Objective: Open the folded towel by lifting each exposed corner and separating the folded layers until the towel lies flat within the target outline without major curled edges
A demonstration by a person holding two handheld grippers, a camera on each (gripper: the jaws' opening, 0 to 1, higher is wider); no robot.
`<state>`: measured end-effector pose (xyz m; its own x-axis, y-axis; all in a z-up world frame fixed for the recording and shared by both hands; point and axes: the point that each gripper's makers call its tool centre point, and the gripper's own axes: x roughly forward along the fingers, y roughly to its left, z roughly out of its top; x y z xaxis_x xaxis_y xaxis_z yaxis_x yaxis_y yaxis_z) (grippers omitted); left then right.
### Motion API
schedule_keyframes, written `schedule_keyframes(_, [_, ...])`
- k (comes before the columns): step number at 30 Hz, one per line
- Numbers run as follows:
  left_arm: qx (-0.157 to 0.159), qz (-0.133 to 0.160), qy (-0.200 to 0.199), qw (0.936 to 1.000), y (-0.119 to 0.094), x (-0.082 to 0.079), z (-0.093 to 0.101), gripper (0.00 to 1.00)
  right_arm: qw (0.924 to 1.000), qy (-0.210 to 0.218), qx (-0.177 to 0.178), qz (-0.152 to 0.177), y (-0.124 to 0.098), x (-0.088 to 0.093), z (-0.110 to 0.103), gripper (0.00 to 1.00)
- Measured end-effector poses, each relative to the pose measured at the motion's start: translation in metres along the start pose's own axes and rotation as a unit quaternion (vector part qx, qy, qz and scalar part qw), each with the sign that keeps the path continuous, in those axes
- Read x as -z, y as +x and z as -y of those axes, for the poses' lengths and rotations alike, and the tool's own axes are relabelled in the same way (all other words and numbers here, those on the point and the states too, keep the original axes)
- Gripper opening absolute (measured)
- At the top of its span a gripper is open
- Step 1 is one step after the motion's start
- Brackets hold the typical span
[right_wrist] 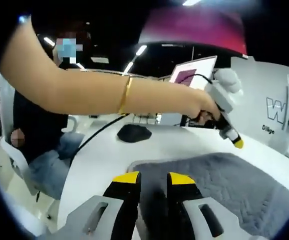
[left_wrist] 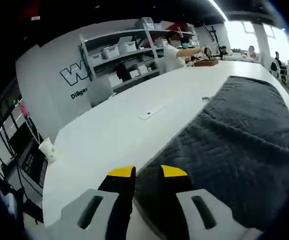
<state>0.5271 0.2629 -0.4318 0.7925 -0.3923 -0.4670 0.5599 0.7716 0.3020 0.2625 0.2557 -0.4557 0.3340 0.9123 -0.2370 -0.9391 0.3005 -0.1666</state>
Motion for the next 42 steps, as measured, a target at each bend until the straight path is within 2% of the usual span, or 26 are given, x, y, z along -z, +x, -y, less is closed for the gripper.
schedule_keyframes(7, [0.006, 0.023, 0.007, 0.9997, -0.012, -0.018, 0.017, 0.21, 0.9996, 0.001, 0.028, 0.005, -0.021, -0.005, 0.023, 0.16])
schedule_keyframes(12, [0.010, 0.033, 0.004, 0.9994, -0.019, -0.021, 0.025, 0.25, 0.9988, 0.008, 0.047, 0.007, -0.038, -0.004, 0.038, 0.17])
schedule_keyframes(15, [0.012, 0.040, 0.004, 0.9991, -0.025, -0.022, 0.030, 0.26, 0.9985, 0.011, 0.053, 0.009, -0.046, -0.005, 0.039, 0.17])
schedule_keyframes(17, [0.003, 0.058, -0.014, 0.9982, -0.029, -0.024, 0.029, 0.27, 0.9980, 0.017, 0.060, 0.012, -0.053, -0.007, 0.044, 0.18])
schedule_keyframes(19, [0.009, 0.067, -0.030, 0.9973, -0.033, -0.021, 0.035, 0.29, 0.9978, 0.017, 0.063, 0.014, -0.057, -0.008, 0.045, 0.18])
schedule_keyframes(23, [0.006, 0.066, -0.026, 0.9974, -0.039, -0.018, 0.042, 0.38, 0.9972, 0.018, 0.071, 0.014, -0.068, -0.007, 0.053, 0.19])
schedule_keyframes(27, [-0.003, 0.094, -0.043, 0.9946, -0.047, -0.025, 0.046, 0.48, 0.9967, 0.015, 0.079, 0.010, -0.079, -0.006, 0.061, 0.24])
schedule_keyframes(34, [-0.001, 0.118, -0.052, 0.9917, -0.061, -0.033, 0.065, 0.55, 0.9950, 0.021, 0.096, 0.018, -0.112, -0.003, 0.076, 0.31])
schedule_keyframes(36, [-0.002, 0.131, -0.057, 0.9897, -0.066, -0.038, 0.070, 0.59, 0.9953, 0.022, 0.089, 0.030, -0.124, -0.004, 0.078, 0.35])
schedule_keyframes(38, [0.000, 0.155, -0.068, 0.9856, -0.071, -0.045, 0.077, 0.62, 0.9947, 0.021, 0.098, 0.025, -0.135, -0.001, 0.081, 0.35])
schedule_keyframes(42, [0.005, 0.159, -0.064, 0.9852, -0.076, -0.049, 0.089, 0.69, 0.9943, 0.023, 0.100, 0.029, -0.149, -0.002, 0.082, 0.37])
